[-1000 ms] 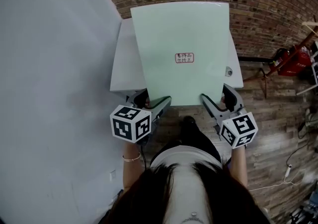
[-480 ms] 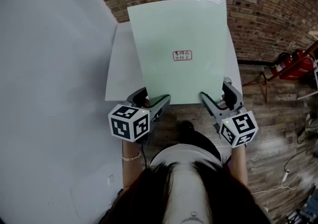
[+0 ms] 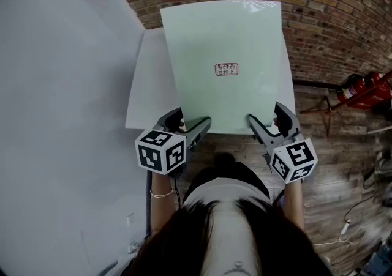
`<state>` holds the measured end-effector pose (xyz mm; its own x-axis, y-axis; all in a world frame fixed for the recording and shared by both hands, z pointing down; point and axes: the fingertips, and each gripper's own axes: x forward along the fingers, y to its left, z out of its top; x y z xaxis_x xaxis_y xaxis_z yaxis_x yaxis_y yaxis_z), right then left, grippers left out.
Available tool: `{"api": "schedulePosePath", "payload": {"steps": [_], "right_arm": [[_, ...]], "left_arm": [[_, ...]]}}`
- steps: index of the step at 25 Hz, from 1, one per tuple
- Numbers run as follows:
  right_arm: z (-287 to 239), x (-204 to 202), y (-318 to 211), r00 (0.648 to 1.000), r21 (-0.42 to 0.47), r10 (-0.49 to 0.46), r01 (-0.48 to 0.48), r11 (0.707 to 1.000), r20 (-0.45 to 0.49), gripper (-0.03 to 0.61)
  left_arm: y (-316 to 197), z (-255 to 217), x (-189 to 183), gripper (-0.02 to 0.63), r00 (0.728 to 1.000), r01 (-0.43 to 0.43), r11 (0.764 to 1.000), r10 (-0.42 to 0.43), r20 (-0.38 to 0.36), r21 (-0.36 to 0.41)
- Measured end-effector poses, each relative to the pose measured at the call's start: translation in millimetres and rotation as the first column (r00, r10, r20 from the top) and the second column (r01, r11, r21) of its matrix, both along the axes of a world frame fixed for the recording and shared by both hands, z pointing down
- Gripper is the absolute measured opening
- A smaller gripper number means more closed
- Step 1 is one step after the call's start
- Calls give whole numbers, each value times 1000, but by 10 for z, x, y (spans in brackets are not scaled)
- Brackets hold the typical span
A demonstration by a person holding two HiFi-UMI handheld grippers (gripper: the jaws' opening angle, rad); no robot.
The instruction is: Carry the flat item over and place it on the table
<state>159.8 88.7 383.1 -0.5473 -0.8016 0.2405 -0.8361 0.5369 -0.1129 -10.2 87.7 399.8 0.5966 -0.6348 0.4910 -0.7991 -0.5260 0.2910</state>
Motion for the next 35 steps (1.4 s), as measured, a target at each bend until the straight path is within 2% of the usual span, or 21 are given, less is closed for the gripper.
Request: {"api": "schedulePosePath", "payload": {"steps": [11,35], "right_arm": [[50,-3,-201,999,-20,-31,31,999,18,333],[77,-238,-958,1000,-52,29,-29,998,11,333]], "left_arm": [[-136,27,-9,351,999,38,999,-38,8,-18],[-980,67,-246,350,1000,-20,998,20,2,-52]]}}
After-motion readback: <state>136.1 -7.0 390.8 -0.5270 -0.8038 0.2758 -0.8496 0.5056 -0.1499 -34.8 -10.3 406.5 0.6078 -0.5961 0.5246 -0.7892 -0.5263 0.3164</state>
